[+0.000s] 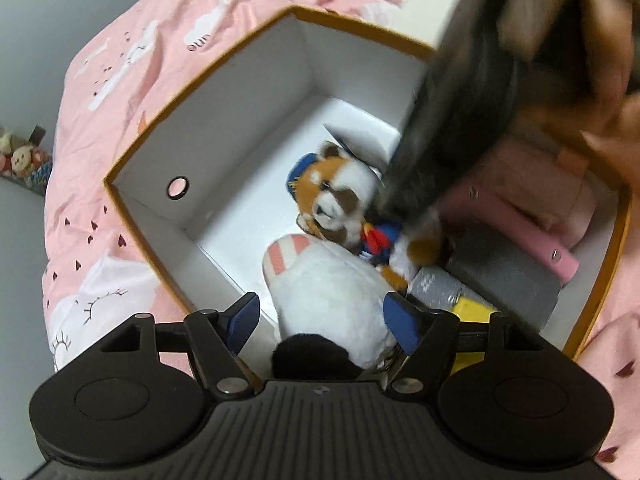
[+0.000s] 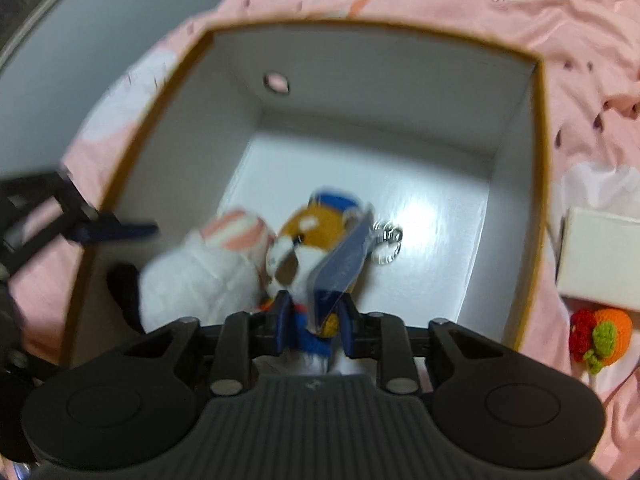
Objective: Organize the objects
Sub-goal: 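Carry the bear plush and penguin plush into the orange box, then open both tools to release the plushes inside the box, then move both tools to the white box and orange crochet fruit on the bed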
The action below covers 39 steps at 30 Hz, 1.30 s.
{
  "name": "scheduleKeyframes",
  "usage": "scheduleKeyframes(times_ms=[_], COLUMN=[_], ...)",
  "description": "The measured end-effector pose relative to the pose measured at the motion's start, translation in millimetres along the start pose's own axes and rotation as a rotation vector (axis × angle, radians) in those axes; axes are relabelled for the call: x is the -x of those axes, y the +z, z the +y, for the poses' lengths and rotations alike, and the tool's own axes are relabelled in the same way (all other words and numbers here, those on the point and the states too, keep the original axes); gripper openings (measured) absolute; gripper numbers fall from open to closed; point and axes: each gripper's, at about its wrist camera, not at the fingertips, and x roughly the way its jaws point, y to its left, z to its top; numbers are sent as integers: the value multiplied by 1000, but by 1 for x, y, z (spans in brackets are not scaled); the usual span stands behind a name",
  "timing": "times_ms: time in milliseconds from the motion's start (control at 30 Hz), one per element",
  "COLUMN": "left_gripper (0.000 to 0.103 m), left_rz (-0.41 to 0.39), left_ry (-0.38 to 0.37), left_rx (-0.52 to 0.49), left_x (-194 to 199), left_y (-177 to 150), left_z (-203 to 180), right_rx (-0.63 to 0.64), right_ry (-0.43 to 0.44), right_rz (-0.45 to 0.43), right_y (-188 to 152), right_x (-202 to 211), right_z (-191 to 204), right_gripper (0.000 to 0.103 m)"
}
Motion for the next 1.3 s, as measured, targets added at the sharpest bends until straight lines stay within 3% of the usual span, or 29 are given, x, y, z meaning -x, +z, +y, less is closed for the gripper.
scheduleKeyframes(times_ms=[333,467,567,867,1033,1300], left_gripper=[79,79,78,77,78,78], left_rz=[-99,-116,-120,-190,-242,-355], left_ry=[19,87,141,216,246,249], left_rx=[111,109,86,93,106,151], left_x=[26,36,46,74,91,115], left_y=[15,15,15,17,21,37], left_z=[2,-3,-10,-26,-38,-55], right_rx=[49,87,132,256,244,168], right_ry=[-41,-50,-77,-150,-167,-262], right_rz=[-31,-75,-110,-296,-404,-581], right_y=[-5,-10,-15,-48,-66,-101], right_x=[0,17,33,94,128,168], right_z=[8,15,22,35,24,-7], right_gripper=[30,46,51,70,81,82])
